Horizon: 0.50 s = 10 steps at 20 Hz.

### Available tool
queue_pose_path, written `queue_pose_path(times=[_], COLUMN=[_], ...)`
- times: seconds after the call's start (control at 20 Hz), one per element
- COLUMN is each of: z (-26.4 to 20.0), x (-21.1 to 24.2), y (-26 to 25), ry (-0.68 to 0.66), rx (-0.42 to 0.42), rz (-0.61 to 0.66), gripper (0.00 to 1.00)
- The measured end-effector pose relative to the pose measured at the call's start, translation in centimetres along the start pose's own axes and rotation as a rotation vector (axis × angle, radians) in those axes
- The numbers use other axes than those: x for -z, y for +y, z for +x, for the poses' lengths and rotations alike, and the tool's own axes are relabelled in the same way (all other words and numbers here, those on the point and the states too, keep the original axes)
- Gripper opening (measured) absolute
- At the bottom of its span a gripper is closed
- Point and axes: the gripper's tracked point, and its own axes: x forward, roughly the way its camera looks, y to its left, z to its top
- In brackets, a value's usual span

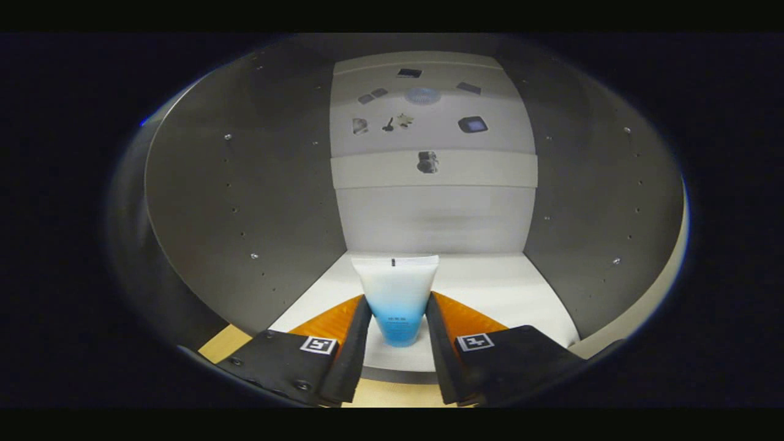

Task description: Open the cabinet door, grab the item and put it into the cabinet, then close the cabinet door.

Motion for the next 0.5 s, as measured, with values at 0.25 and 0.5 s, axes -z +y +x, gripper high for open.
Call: queue_pose_path(times=[0.25, 0.5], z=[0.1, -1.7], x=[-0.3, -1.1], y=[-0.3, -0.5], ry=[-0.027, -0.062], rx=[0.026, 0.048], rz=[-0.010, -0.018], gripper=[0.59, 0.94])
